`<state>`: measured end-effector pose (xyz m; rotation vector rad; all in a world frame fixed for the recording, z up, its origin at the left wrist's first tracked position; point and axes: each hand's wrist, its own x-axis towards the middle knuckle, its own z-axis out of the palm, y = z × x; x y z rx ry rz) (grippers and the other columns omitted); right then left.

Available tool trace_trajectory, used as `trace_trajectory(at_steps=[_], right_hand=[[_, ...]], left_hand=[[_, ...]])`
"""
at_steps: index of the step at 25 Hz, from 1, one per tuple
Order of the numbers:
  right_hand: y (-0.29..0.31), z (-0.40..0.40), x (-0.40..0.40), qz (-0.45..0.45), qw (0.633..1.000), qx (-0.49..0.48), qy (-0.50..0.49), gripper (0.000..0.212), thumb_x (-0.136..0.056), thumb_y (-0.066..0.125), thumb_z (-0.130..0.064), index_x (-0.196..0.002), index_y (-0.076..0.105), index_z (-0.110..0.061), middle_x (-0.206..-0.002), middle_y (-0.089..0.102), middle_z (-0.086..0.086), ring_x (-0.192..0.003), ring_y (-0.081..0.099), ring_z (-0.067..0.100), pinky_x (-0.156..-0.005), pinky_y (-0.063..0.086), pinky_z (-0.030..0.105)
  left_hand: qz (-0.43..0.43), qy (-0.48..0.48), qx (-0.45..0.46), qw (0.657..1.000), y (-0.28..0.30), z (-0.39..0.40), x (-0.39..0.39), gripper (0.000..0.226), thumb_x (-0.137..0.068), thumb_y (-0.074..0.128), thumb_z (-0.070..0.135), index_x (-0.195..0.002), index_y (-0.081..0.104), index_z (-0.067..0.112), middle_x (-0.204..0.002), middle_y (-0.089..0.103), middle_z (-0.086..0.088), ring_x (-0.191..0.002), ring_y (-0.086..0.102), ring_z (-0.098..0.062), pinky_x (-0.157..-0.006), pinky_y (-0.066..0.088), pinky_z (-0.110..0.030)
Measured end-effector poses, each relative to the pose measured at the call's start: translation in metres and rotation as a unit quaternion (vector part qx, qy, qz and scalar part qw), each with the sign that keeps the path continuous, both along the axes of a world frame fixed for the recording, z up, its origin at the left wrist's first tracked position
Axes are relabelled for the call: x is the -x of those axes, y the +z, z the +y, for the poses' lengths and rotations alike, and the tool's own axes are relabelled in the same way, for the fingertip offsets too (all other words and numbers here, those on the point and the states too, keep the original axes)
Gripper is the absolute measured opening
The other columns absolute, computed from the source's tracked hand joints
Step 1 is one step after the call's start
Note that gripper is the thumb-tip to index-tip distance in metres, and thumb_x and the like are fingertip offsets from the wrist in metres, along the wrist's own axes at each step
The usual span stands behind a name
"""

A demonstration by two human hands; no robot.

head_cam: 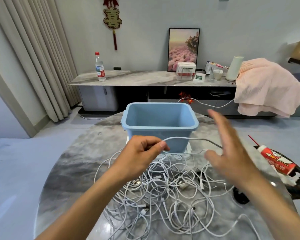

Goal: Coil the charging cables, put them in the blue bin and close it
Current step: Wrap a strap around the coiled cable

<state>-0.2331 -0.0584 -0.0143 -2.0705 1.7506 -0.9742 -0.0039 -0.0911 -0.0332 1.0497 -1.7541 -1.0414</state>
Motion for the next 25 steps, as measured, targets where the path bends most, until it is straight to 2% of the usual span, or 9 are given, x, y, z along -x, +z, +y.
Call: trace_trajectory(at_steps=[3, 5, 7, 9, 11, 14, 16, 20, 25], right_hand=[[-0.006, 0.004, -0.035, -0.010, 0.982, 0.017, 0.190, 0.055, -0.088, 0.055, -0.025, -0.139, 0.043, -0.042, -0.099, 0.065, -0.021, -0.089, 0.061, -0.001, -0.074, 0.046, 0.019], [-0.003, 0.003, -0.038, -0.045, 0.978, 0.091, 0.180, 0.019, -0.096, 0.053, -0.030, -0.111, 0.065, -0.030, -0.062, 0.056, -0.013, -0.055, 0.050, 0.006, -0.052, 0.038, 0.023], [0.018, 0.000, -0.025, -0.246, 0.953, 0.127, 0.120, 0.018, -0.098, 0.053, -0.025, -0.089, 0.068, -0.019, -0.051, 0.044, -0.007, -0.046, 0.036, 0.006, -0.046, 0.026, 0.022], [0.041, -0.008, 0.009, -0.501, 0.848, 0.174, 0.027, 0.024, -0.101, 0.047, -0.023, -0.083, 0.063, -0.018, -0.050, 0.036, -0.008, -0.042, 0.027, 0.006, -0.041, 0.020, 0.018], [0.037, -0.019, 0.047, -0.572, 0.805, 0.143, -0.061, 0.028, -0.104, 0.042, -0.026, -0.085, 0.060, -0.020, -0.052, 0.038, -0.011, -0.038, 0.025, 0.003, -0.035, 0.021, 0.016], [-0.021, -0.036, 0.081, -0.302, 0.918, -0.064, -0.247, 0.024, -0.101, 0.048, -0.020, -0.100, 0.068, -0.007, -0.065, 0.059, -0.005, -0.051, 0.045, 0.011, -0.051, 0.039, 0.026], [-0.044, -0.040, 0.080, -0.150, 0.947, -0.126, -0.255, 0.021, -0.096, 0.054, -0.011, -0.114, 0.065, -0.010, -0.088, 0.070, -0.001, -0.078, 0.057, 0.019, -0.075, 0.048, 0.037], [-0.024, -0.027, 0.038, -0.102, 0.991, -0.044, -0.073, 0.060, -0.089, 0.064, -0.013, -0.140, 0.041, -0.035, -0.138, 0.048, -0.012, -0.129, 0.042, 0.012, -0.105, 0.038, 0.040], [-0.036, -0.019, -0.018, -0.009, 0.993, 0.070, 0.093, 0.055, -0.095, 0.057, -0.036, -0.146, 0.037, -0.031, -0.138, 0.043, -0.022, -0.128, 0.036, 0.000, -0.107, 0.029, 0.023]], left_hand=[[0.044, -0.044, 0.049, 0.997, 0.006, 0.009, 0.010, 0.007, -0.094, 0.062, 0.011, -0.091, 0.068, 0.007, -0.049, 0.046, 0.015, -0.047, 0.036, 0.000, -0.049, 0.028, -0.017], [0.096, -0.067, -0.001, 0.993, 0.005, 0.005, 0.006, 0.014, -0.089, 0.069, 0.011, -0.098, 0.059, 0.009, -0.052, 0.043, 0.004, -0.047, 0.034, -0.008, -0.047, 0.026, -0.021], [0.011, -0.090, -0.018, 0.996, -0.004, 0.001, -0.004, 0.018, -0.089, 0.069, 0.009, -0.101, 0.056, 0.009, -0.053, 0.045, 0.004, -0.046, 0.038, -0.010, -0.045, 0.033, -0.024], [-0.130, -0.071, 0.005, 0.989, -0.017, -0.003, -0.010, 0.006, -0.092, 0.066, 0.016, -0.091, 0.063, 0.011, -0.051, 0.048, 0.008, -0.047, 0.043, -0.011, -0.047, 0.045, -0.036], [-0.099, -0.028, -0.051, 0.993, -0.022, -0.007, -0.015, 0.013, -0.093, 0.065, 0.020, -0.083, 0.067, 0.011, -0.049, 0.048, 0.007, -0.046, 0.043, -0.014, -0.048, 0.043, -0.036], [0.093, 0.002, -0.111, 0.989, -0.007, -0.008, -0.015, 0.020, -0.086, 0.064, 0.026, -0.075, 0.068, 0.011, -0.048, 0.032, 0.004, -0.041, 0.026, -0.010, -0.039, 0.025, -0.020], [0.137, -0.018, -0.117, 0.983, 0.003, -0.004, -0.010, 0.024, -0.089, 0.065, 0.030, -0.072, 0.066, 0.013, -0.051, 0.024, 0.004, -0.044, 0.018, -0.007, -0.041, 0.018, -0.017], [0.140, -0.052, -0.118, 0.982, 0.008, 0.007, 0.003, 0.033, -0.092, 0.048, 0.036, -0.078, 0.062, 0.010, -0.053, 0.024, 0.003, -0.048, 0.018, -0.010, -0.047, 0.016, -0.027], [0.093, -0.182, -0.103, 0.974, 0.015, 0.019, 0.011, 0.032, -0.097, 0.042, 0.026, -0.085, 0.065, 0.007, -0.053, 0.049, 0.001, -0.051, 0.043, -0.011, -0.053, 0.037, -0.016]])
